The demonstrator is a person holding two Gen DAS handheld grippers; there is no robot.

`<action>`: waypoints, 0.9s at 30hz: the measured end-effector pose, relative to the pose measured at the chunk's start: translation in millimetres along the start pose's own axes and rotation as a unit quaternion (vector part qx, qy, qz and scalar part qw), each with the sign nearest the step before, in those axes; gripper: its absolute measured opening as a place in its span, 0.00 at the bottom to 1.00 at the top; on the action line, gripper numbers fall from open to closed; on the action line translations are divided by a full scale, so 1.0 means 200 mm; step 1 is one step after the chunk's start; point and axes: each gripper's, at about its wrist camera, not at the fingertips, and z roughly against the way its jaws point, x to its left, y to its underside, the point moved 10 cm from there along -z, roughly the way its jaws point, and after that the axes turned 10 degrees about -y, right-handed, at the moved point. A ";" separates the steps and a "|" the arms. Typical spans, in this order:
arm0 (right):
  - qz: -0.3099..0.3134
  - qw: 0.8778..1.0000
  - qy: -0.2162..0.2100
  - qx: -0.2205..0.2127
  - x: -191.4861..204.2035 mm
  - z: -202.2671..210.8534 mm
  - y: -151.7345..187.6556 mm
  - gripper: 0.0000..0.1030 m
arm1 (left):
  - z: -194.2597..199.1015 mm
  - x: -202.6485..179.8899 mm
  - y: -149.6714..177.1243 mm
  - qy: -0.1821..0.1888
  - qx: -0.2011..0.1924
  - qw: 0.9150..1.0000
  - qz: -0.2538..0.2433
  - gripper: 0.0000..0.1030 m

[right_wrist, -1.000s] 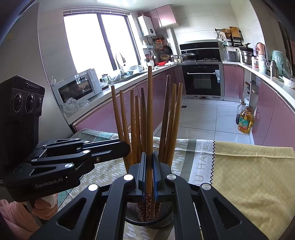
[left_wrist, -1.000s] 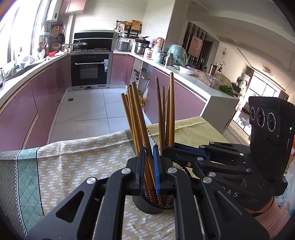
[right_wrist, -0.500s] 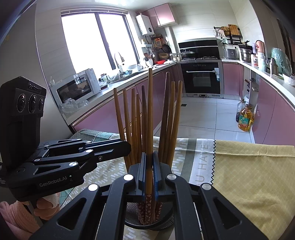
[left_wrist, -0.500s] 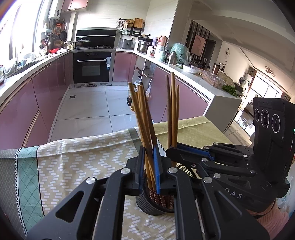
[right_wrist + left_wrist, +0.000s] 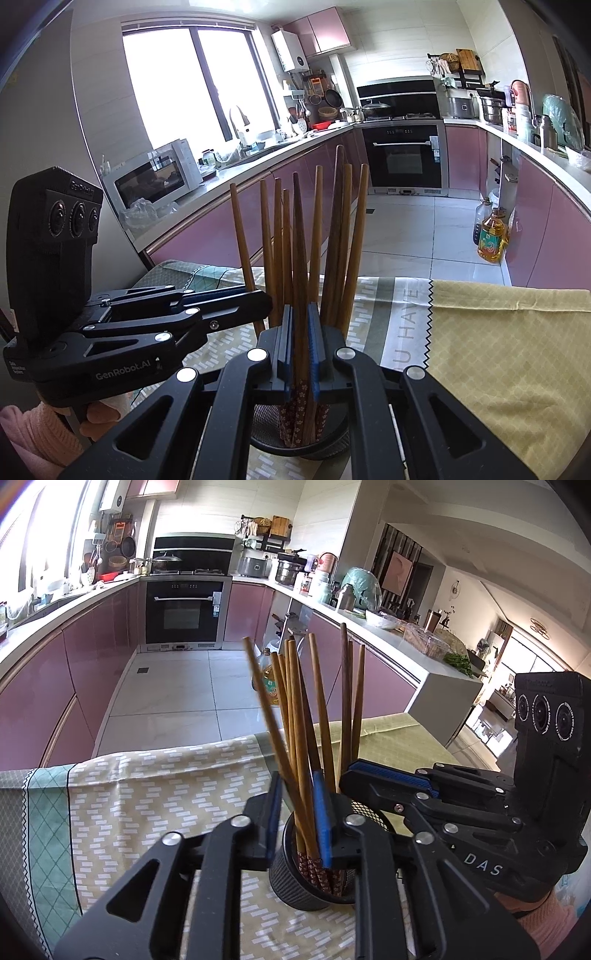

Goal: Organize utensils
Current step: 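Push the chopstick down among the others in the cup with the right gripper, then open the right gripper and withdraw it from the cup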

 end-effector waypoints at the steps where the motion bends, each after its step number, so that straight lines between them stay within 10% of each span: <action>1: 0.000 1.000 -0.001 -0.001 0.01 0.00 0.00 0.10 | 0.01 0.01 0.01 -0.004 -0.004 1.000 -0.001 0.29; 8: 0.013 1.000 0.014 -0.021 0.05 0.10 0.03 0.27 | 0.13 0.08 0.06 -0.047 -0.048 0.998 0.000 0.57; 15: 0.034 0.995 0.071 -0.057 0.06 0.21 0.10 0.68 | 0.34 0.21 0.17 -0.119 -0.106 0.987 0.003 0.94; 19: 0.053 0.991 0.098 -0.075 0.10 0.24 0.16 0.88 | 0.44 0.27 0.22 -0.155 -0.125 0.980 0.004 0.94; 27: 0.087 0.981 0.122 -0.127 0.24 0.32 0.21 0.94 | 0.64 0.34 0.26 -0.195 -0.165 0.967 0.019 0.94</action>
